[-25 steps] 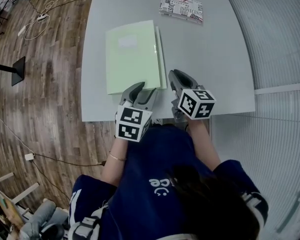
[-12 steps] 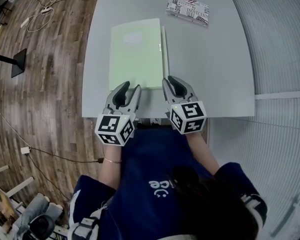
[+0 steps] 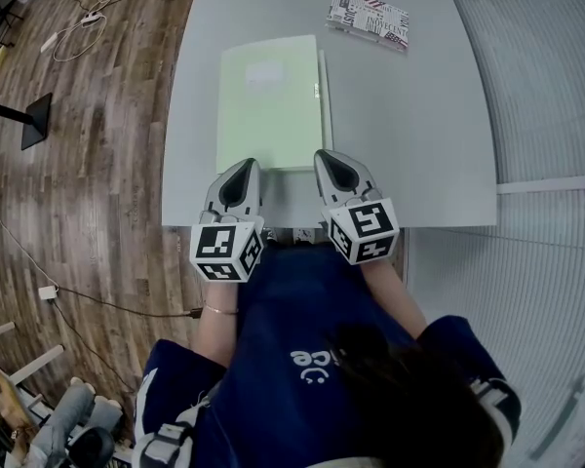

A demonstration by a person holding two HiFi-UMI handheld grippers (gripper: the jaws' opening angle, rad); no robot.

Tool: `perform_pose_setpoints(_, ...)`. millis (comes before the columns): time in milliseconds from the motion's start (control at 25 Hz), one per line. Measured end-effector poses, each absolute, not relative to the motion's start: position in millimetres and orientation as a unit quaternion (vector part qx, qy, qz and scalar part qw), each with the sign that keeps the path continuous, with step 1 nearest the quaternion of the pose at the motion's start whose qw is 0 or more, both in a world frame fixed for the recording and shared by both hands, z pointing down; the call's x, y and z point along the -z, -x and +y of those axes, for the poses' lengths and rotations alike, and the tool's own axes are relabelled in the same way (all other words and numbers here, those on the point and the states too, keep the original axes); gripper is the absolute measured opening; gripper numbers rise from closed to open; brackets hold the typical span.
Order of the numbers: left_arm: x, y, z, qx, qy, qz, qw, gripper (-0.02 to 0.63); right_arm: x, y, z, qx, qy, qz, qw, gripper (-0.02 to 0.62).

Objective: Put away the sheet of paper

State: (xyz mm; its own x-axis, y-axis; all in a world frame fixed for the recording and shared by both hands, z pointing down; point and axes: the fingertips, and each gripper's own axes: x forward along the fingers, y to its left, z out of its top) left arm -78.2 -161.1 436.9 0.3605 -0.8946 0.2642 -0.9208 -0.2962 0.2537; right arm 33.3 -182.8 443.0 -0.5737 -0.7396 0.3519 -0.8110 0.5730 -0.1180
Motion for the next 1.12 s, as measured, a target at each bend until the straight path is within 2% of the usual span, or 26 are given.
perform_pose_setpoints(1120,-436.1,83.5,-166.7,-0.076,-0.811,-0.562,0.143,0.005,-445.3,-30.7,-184.1,-0.097,-0.471,-0.859,0.174,0.008)
